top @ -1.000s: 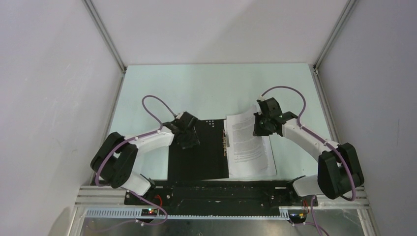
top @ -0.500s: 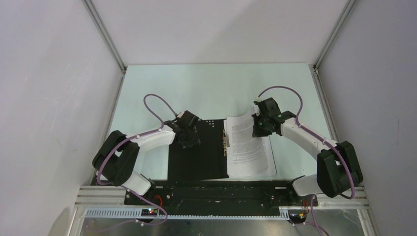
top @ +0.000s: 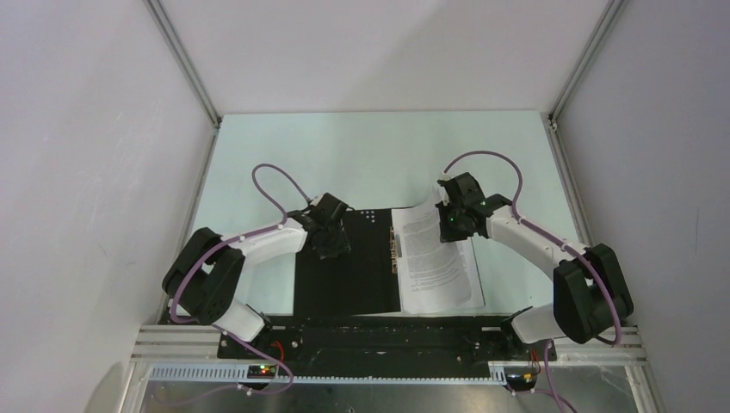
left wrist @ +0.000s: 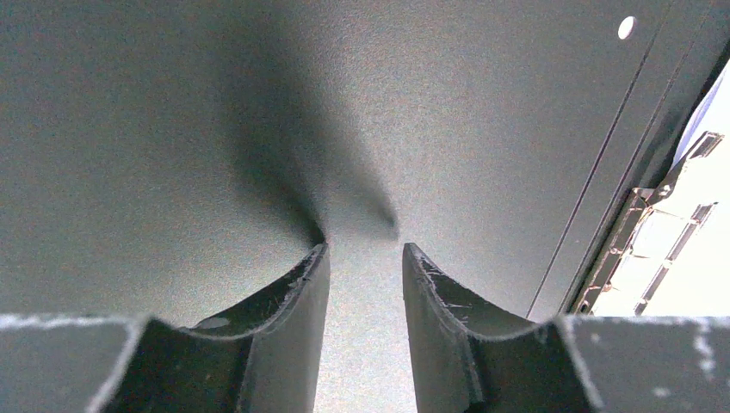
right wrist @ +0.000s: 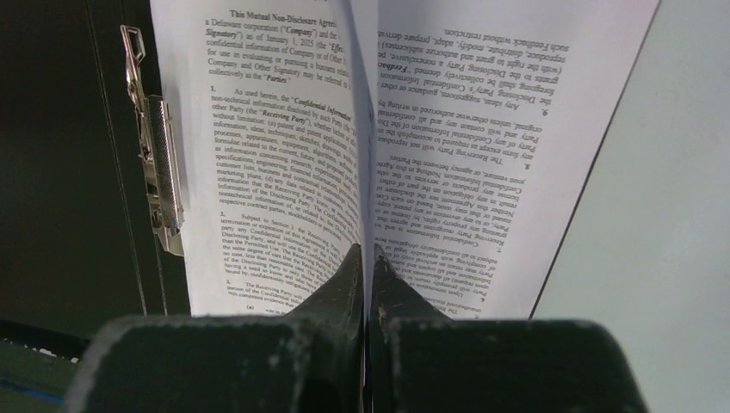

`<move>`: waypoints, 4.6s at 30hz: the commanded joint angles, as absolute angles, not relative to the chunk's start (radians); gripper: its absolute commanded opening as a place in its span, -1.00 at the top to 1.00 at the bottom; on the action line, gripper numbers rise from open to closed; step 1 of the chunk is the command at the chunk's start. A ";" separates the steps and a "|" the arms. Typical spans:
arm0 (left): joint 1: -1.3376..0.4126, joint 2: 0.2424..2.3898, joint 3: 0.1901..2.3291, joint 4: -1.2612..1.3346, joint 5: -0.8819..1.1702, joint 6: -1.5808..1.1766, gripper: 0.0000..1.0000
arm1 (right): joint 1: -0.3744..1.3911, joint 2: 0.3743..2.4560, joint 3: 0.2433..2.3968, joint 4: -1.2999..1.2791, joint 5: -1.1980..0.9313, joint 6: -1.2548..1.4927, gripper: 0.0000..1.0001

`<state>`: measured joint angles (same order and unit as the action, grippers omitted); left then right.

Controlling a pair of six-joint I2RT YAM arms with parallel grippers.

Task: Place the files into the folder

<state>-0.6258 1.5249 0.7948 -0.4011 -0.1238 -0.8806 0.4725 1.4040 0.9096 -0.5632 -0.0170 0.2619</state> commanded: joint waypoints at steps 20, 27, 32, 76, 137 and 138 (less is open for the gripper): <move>-0.612 1.529 0.808 -0.416 -0.134 -0.859 0.15 | 0.473 1.414 0.946 -0.597 0.065 0.380 -0.02; -0.610 1.530 0.807 -0.417 -0.130 -0.857 0.15 | 0.434 1.390 0.945 -0.642 0.130 0.403 -0.41; -0.608 1.525 0.810 -0.417 -0.128 -0.859 0.15 | 0.358 1.377 0.937 -0.701 0.205 0.455 -0.66; -0.609 1.498 0.806 -0.408 -0.102 -0.893 0.15 | 0.474 1.077 0.521 -0.595 0.229 0.924 -0.99; -0.606 1.498 0.841 -0.399 -0.053 -0.845 0.16 | 0.590 1.039 0.661 -0.703 0.336 0.878 -0.89; -0.605 1.479 0.849 -0.402 -0.051 -0.843 0.16 | 0.607 1.057 0.683 -0.701 0.341 0.869 -0.84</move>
<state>-0.6121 1.5223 0.7956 -0.4038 -0.0681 -0.8791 0.5331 1.0134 0.5591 -0.6933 0.2852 0.9134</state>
